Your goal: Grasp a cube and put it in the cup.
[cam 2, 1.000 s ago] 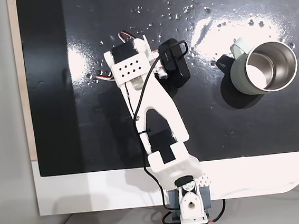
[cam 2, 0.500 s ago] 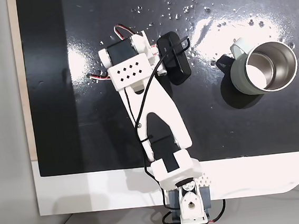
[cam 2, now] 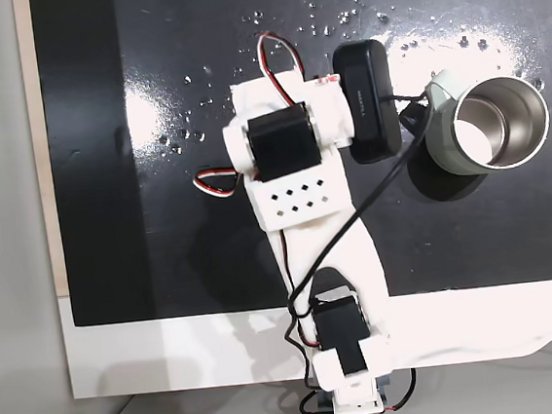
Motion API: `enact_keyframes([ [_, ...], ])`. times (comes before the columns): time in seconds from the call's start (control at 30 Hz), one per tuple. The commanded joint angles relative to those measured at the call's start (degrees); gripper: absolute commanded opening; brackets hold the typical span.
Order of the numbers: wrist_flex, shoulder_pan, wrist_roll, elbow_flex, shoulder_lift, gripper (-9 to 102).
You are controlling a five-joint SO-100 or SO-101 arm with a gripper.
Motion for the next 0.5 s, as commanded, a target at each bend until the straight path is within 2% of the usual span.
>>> enact_keyframes([
  [0.0,0.4,1.1,-0.6,-2.4,4.6,1],
  [0.17,0.4,5.0,-0.4,-2.6,6.3,0],
  [0.47,0.4,22.0,-5.4,-9.6,5.8,2],
])
